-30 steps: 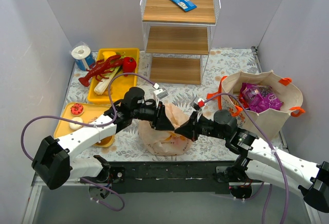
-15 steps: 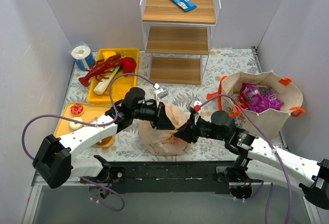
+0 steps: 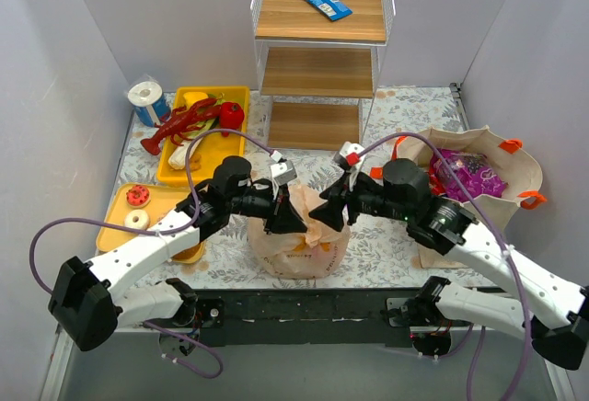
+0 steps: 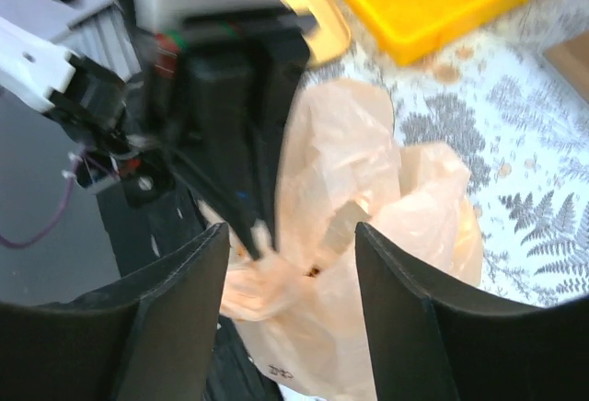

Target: Place the mixed food into the grocery bags and tie them

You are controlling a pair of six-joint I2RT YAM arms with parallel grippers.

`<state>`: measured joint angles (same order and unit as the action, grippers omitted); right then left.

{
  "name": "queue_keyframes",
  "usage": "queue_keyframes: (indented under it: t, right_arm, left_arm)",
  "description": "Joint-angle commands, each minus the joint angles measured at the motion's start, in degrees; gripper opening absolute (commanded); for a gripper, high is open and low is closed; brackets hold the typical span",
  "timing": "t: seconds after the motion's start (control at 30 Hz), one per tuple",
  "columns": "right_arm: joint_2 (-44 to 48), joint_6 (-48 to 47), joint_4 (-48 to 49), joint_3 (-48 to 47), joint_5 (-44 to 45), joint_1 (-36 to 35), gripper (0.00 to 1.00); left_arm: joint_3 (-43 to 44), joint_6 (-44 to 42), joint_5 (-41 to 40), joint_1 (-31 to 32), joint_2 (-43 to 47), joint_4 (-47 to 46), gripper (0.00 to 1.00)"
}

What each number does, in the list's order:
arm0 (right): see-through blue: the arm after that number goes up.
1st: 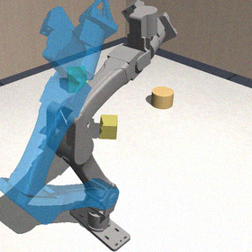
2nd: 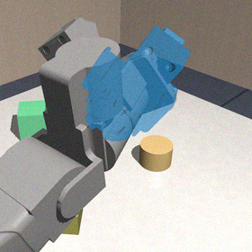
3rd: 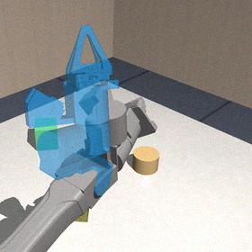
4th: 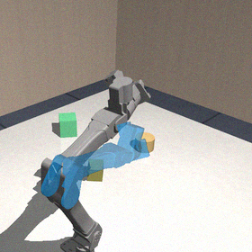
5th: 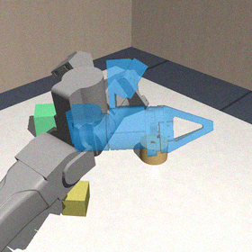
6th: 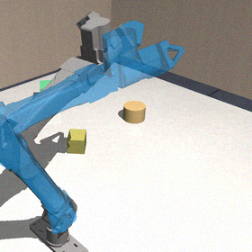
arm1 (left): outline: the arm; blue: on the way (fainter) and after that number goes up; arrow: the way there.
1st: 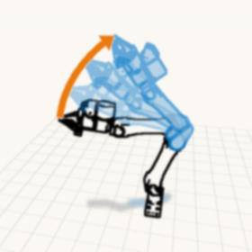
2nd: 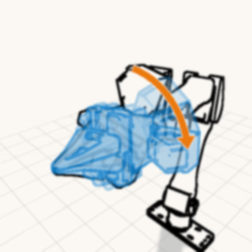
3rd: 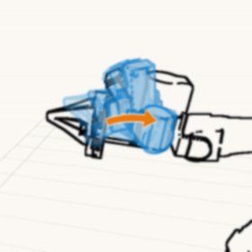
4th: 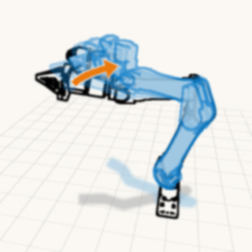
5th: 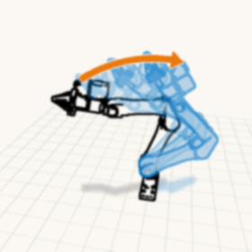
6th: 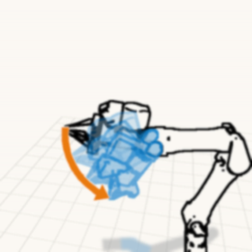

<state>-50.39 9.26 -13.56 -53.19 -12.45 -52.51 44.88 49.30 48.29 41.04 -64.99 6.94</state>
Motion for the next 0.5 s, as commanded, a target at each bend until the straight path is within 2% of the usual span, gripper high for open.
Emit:
queue_keyframes:
  t: [0.0, 0.07, 0.2, 0.23, 0.37, 0.47]
  right_arm:
    - [-5.4, -7.2, -2.0, -0.1, -13.0, 4.4, 0.61]
    - [-7.1, -9.0, -0.9, 0.5, -17.3, 5.4, 0.58]
    - [-9.3, -11.3, 0.4, 1.9, -27.3, 5.4, 0.62]
    - [-9.6, -10.6, 0.6, 2.3, -28.2, 5.4, 0.62]
    - [-10.5, -7.8, 3.9, 5.4, -29.0, 5.4, 0.5]
    - [-11.1, -5.5, 7.2, 7.5, -29.6, 4.7, 0.5]
  left_arm:
    - [3.7, -7.0, 1.2, 0.1, 3.7, 3.1, 0.0]
    - [4.2, -8.0, 0.3, 0.0, 4.3, 4.7, 0.0]
    - [4.2, -9.6, -1.7, 0.1, 5.2, 5.7, 0.0]
    - [4.0, -9.7, -2.1, 0.1, 5.4, 5.6, 0.0]
    - [4.0, -10.1, -3.6, 0.1, 5.8, 5.5, 0.0]
    - [3.8, -10.1, -4.0, 0.1, 6.0, 5.4, 0.0]
